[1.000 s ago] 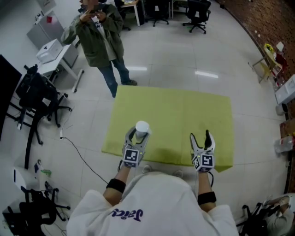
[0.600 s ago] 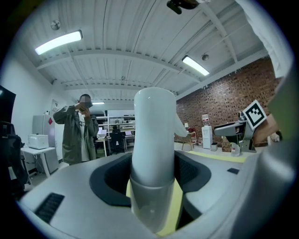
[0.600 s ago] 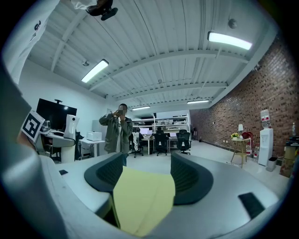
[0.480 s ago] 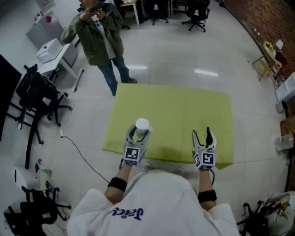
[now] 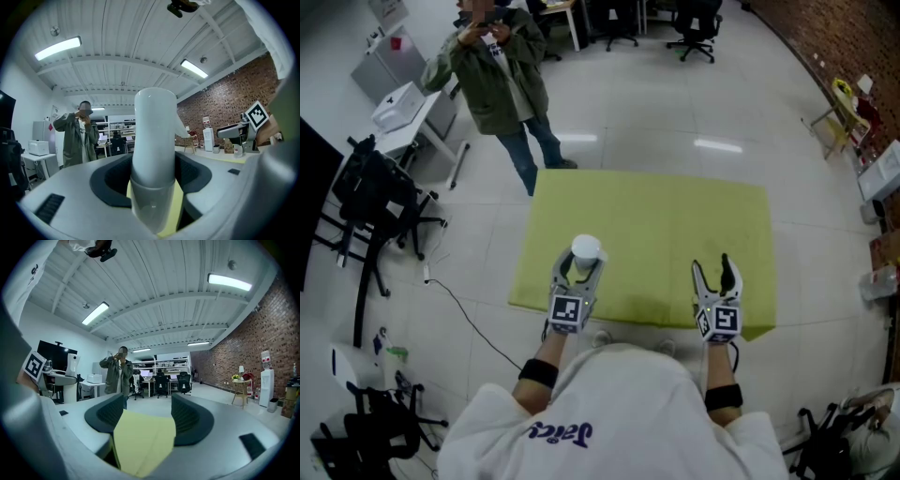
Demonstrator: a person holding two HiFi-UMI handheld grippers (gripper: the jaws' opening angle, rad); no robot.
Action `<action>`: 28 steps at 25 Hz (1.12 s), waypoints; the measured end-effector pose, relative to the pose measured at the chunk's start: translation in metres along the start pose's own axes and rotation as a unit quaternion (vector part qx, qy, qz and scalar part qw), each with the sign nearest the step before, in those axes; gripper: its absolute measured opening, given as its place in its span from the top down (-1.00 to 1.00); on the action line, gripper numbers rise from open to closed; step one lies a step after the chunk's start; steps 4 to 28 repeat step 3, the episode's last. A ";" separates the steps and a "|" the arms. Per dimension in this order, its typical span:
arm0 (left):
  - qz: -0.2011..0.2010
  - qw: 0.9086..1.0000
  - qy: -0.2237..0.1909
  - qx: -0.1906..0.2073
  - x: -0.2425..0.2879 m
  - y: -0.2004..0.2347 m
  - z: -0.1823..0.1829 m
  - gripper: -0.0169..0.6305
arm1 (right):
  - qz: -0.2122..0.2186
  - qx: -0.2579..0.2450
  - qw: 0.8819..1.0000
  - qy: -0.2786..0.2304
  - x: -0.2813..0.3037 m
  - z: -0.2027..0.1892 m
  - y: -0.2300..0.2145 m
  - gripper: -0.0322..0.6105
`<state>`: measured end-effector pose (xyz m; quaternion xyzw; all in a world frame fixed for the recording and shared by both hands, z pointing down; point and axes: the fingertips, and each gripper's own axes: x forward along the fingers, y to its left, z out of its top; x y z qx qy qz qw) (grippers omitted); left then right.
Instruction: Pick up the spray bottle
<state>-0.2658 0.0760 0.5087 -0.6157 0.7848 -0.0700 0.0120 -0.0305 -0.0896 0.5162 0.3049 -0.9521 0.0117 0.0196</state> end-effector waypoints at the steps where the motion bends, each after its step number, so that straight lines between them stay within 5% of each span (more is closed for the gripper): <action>1: -0.001 1.000 -0.001 0.002 0.000 0.000 0.000 0.11 | 0.000 0.000 1.000 -0.001 -0.001 0.000 0.001 -0.13; 28: -0.004 1.000 -0.005 0.010 -0.001 -0.001 0.000 0.11 | 0.001 -0.001 1.000 0.001 -0.002 0.000 0.002 -0.13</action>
